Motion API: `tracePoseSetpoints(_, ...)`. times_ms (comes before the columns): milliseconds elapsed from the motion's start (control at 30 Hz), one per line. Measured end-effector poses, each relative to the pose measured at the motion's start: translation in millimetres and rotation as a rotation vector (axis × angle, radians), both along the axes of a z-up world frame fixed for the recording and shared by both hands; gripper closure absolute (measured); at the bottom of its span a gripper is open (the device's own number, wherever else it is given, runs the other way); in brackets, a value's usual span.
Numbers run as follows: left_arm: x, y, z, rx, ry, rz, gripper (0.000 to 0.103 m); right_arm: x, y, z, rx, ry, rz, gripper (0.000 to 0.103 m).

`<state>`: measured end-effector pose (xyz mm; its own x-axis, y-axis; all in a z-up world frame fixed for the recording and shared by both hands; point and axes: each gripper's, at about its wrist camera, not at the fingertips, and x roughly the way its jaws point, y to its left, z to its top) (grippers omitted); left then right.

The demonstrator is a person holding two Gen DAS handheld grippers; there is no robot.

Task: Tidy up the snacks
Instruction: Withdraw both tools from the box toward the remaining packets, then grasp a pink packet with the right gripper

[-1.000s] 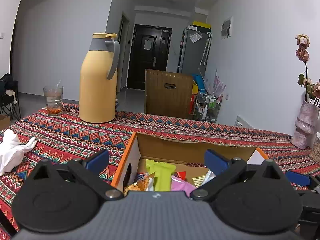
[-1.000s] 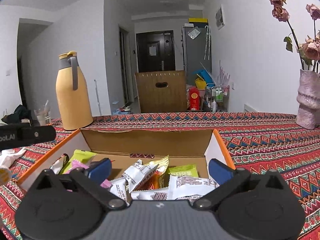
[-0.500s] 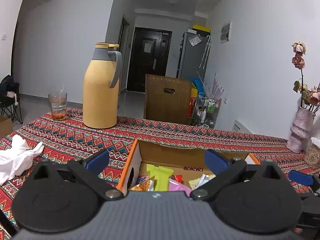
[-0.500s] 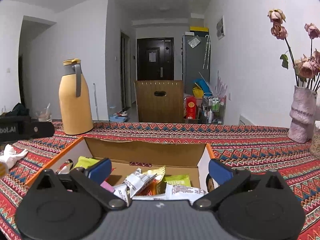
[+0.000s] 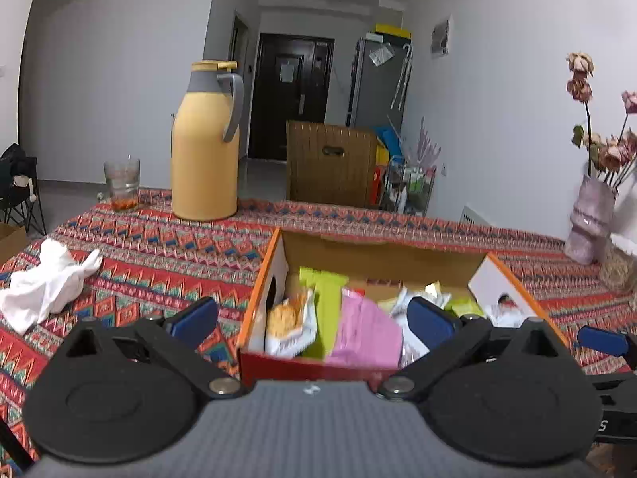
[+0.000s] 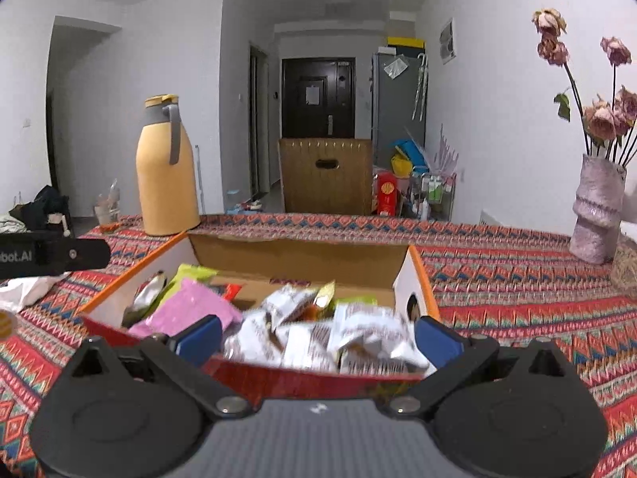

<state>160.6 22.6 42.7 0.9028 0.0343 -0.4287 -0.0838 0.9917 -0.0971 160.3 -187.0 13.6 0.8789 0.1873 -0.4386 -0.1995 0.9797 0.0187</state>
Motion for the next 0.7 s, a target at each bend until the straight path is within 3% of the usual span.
tracePoseSetpoints(367,-29.6,-1.7,-40.5,0.013,0.1,-0.038,0.0,-34.2,-8.9,-31.9,-0.025,0.098,0.001,0.0)
tracePoseSetpoints(700,-39.5,1.2,-65.2,0.001,0.09,-0.066,0.0,-42.8,-22.9,-54.0,-0.018,0.174,-0.026,0.0)
